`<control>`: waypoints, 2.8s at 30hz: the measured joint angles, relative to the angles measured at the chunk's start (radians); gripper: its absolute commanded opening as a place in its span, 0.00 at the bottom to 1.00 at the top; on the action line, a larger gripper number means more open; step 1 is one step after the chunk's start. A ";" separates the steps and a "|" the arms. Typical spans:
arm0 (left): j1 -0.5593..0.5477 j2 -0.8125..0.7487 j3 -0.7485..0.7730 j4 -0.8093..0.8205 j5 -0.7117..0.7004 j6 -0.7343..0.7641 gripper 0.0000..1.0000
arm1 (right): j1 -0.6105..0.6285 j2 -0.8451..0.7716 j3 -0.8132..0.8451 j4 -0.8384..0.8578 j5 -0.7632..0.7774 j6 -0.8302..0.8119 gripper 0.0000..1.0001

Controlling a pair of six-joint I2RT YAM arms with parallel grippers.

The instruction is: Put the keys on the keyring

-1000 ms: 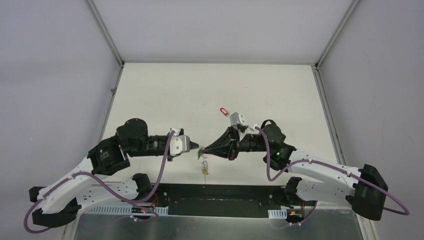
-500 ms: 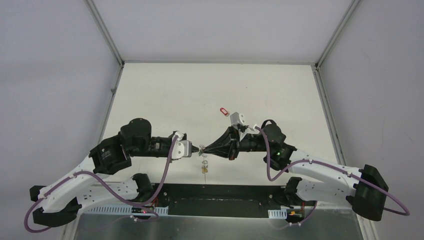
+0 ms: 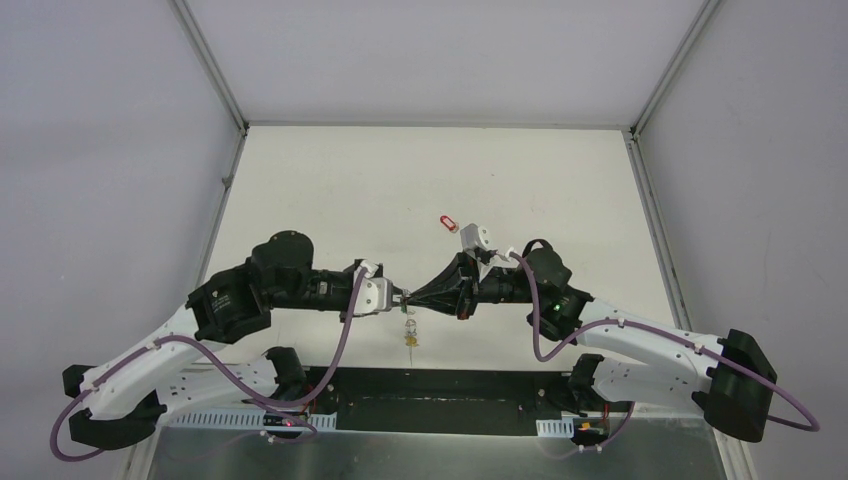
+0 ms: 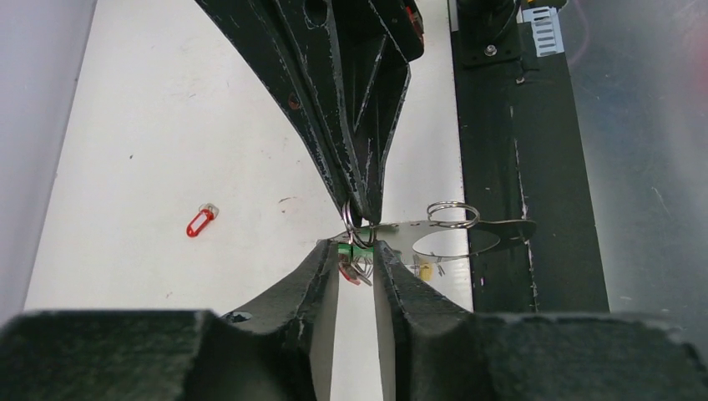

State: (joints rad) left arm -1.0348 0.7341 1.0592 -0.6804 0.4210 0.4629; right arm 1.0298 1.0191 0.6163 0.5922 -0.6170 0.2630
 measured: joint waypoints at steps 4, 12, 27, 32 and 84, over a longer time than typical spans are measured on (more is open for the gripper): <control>0.000 0.010 0.001 0.000 0.005 0.001 0.08 | 0.000 0.000 0.000 -0.005 0.003 0.000 0.00; 0.000 -0.016 -0.004 -0.003 0.004 0.000 0.00 | 0.000 0.000 0.000 0.004 0.008 -0.003 0.00; 0.000 -0.013 -0.028 -0.004 0.008 -0.028 0.00 | 0.003 -0.001 -0.009 -0.004 0.007 -0.002 0.00; 0.000 0.012 -0.028 -0.014 0.008 -0.028 0.00 | 0.002 -0.001 -0.011 -0.016 0.007 -0.003 0.00; 0.000 -0.027 -0.097 0.106 -0.031 -0.348 0.14 | 0.002 -0.004 -0.022 -0.013 0.008 -0.002 0.00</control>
State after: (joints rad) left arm -1.0351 0.7074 0.9619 -0.5747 0.3904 0.1146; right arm 1.0321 1.0153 0.5941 0.5793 -0.6094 0.2607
